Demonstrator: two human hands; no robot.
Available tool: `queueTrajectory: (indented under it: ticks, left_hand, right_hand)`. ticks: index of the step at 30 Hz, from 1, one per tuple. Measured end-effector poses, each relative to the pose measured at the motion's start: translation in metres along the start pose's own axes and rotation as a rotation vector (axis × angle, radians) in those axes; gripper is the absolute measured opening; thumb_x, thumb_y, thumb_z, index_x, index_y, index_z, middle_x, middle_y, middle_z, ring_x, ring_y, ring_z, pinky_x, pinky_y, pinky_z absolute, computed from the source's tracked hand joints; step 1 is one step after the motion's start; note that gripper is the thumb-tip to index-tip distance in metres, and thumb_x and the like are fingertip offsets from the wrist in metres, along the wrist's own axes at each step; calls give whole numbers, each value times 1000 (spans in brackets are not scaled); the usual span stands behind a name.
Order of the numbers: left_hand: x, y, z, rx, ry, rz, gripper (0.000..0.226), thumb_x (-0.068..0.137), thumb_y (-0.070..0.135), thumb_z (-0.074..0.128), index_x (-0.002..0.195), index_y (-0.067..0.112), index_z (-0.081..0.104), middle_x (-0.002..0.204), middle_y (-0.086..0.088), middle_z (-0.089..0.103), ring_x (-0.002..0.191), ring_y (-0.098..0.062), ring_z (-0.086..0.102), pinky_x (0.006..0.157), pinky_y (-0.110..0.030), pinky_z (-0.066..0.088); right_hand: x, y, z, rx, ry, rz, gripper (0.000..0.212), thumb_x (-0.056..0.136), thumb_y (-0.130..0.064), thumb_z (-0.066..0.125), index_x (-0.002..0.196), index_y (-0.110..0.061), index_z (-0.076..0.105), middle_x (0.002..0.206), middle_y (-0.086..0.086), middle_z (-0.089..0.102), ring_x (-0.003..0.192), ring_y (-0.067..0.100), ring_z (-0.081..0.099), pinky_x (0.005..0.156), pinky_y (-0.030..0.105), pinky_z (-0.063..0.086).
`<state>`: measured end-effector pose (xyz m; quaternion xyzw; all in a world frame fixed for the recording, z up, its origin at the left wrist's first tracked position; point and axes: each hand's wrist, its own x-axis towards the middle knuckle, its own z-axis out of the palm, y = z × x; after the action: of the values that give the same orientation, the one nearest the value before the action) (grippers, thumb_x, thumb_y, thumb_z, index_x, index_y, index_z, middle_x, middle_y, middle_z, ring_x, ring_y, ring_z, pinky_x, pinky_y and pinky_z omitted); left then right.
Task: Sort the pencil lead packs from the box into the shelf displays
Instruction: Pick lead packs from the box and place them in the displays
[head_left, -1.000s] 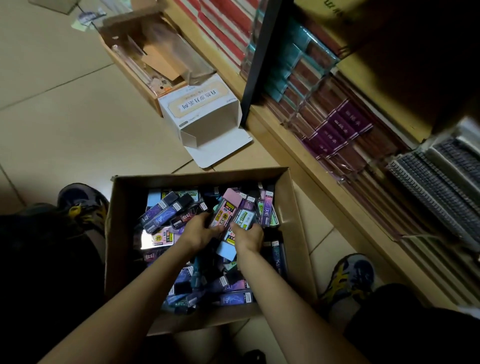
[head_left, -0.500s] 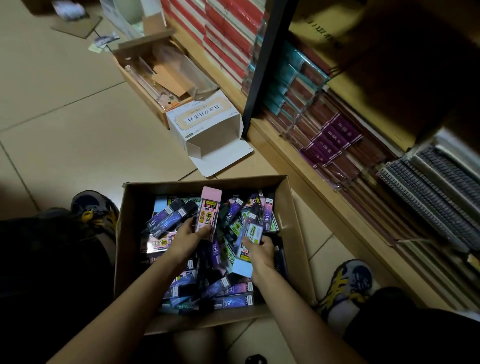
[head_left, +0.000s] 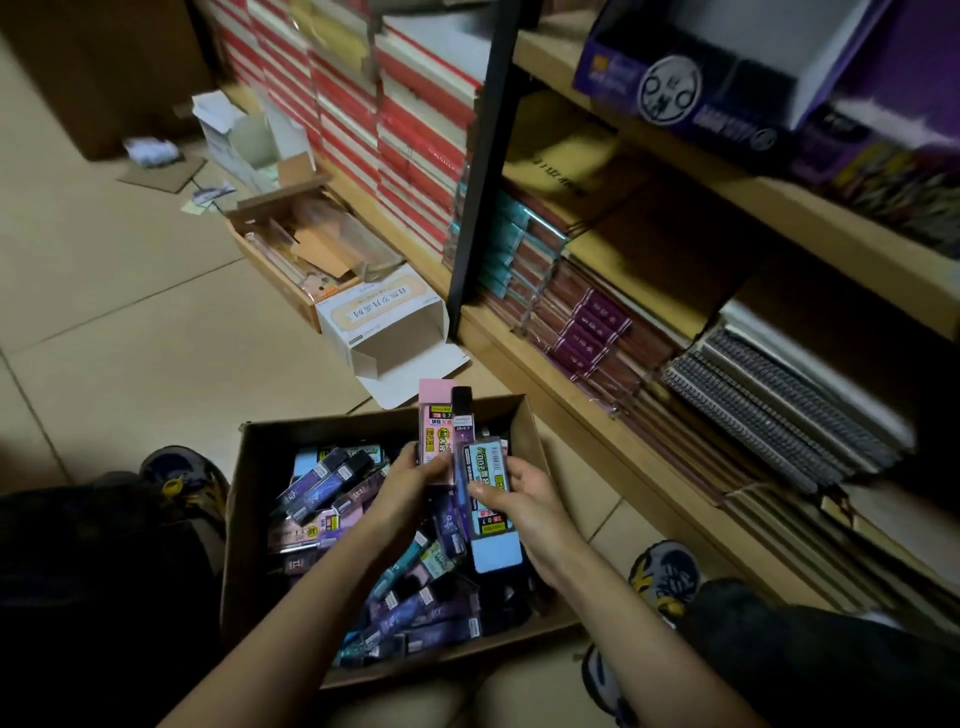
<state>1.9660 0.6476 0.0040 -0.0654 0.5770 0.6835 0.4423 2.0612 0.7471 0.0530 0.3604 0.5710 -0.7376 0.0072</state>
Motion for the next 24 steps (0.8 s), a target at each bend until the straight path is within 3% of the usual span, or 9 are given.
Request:
queueTrajectory:
  ticks: [2, 5, 10, 15, 20, 24]
  left_hand:
    - [-10, 8, 10, -5, -20, 47, 31, 94, 22, 52, 122, 8, 49, 103, -13, 67, 89, -25, 65, 73, -38, 53]
    - [-26, 20, 23, 39, -77, 127, 47, 90, 44, 53, 121, 8, 51, 109, -14, 67, 98, -30, 66, 86, -44, 53]
    - [-51, 47, 49, 156, -138, 298, 47, 76, 51, 57, 107, 15, 60, 98, -7, 71, 81, -14, 71, 63, -21, 53]
    - [-67, 78, 78, 154, -235, 365, 46, 84, 47, 56, 116, 14, 57, 105, -11, 71, 95, -27, 69, 79, -40, 56]
    - [-81, 102, 109, 196, -322, 426, 49, 77, 48, 61, 115, 18, 55, 104, -7, 72, 93, -25, 70, 73, -36, 57]
    - [-89, 115, 135, 282, -322, 492, 52, 70, 50, 64, 111, 18, 55, 101, -8, 71, 85, -23, 72, 67, -34, 58]
  right_hand:
    - [-9, -9, 1, -8, 25, -30, 21, 87, 1, 59, 105, -10, 60, 93, 9, 70, 75, 20, 67, 67, 30, 56]
    - [-23, -22, 0, -36, 37, -56, 17, 87, -3, 61, 101, -14, 62, 93, 11, 70, 75, 21, 68, 66, 30, 56]
    - [-44, -53, -9, -70, 7, -108, 18, 89, -7, 60, 106, -12, 62, 98, 13, 70, 82, 23, 68, 71, 33, 56]
    - [-62, -96, -36, -137, -35, -190, 25, 88, -9, 61, 114, -6, 61, 103, 15, 70, 93, 29, 68, 86, 42, 55]
    - [-84, -129, -62, -77, -46, -242, 24, 84, -1, 64, 108, 0, 63, 93, 13, 71, 75, 17, 69, 71, 28, 57]
    - [-102, -140, -81, 111, -107, -215, 22, 84, 3, 59, 106, 0, 61, 90, 12, 71, 79, 19, 69, 72, 27, 58]
